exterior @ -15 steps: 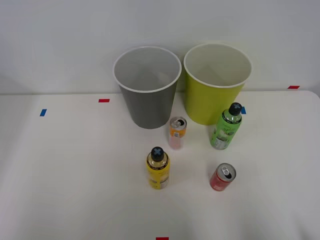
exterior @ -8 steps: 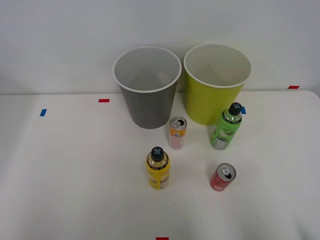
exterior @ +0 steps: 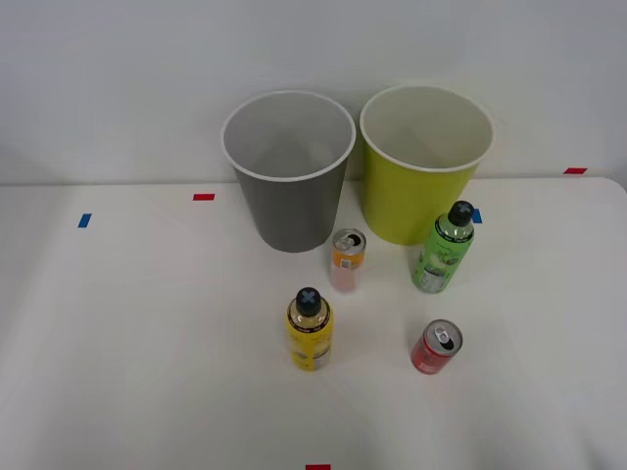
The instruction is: Put cans in the gray bin, plastic bottles in the light green bin
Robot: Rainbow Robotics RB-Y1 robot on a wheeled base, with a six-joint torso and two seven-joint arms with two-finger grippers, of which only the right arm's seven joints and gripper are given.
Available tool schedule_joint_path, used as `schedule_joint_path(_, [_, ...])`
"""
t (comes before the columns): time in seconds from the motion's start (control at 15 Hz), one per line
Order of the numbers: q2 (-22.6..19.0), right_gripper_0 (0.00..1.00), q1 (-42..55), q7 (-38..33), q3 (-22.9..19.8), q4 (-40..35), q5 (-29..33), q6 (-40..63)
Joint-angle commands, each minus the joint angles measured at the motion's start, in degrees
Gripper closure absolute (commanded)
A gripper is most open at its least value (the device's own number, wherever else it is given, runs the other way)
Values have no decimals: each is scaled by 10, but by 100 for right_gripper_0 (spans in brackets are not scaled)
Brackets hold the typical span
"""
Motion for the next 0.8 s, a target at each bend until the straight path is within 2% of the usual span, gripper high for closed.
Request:
schedule_joint_path(0.07, [0,0,0,0,0,0,0,0])
schedule_joint_path(0.8, [0,0,0,0,0,0,0,0])
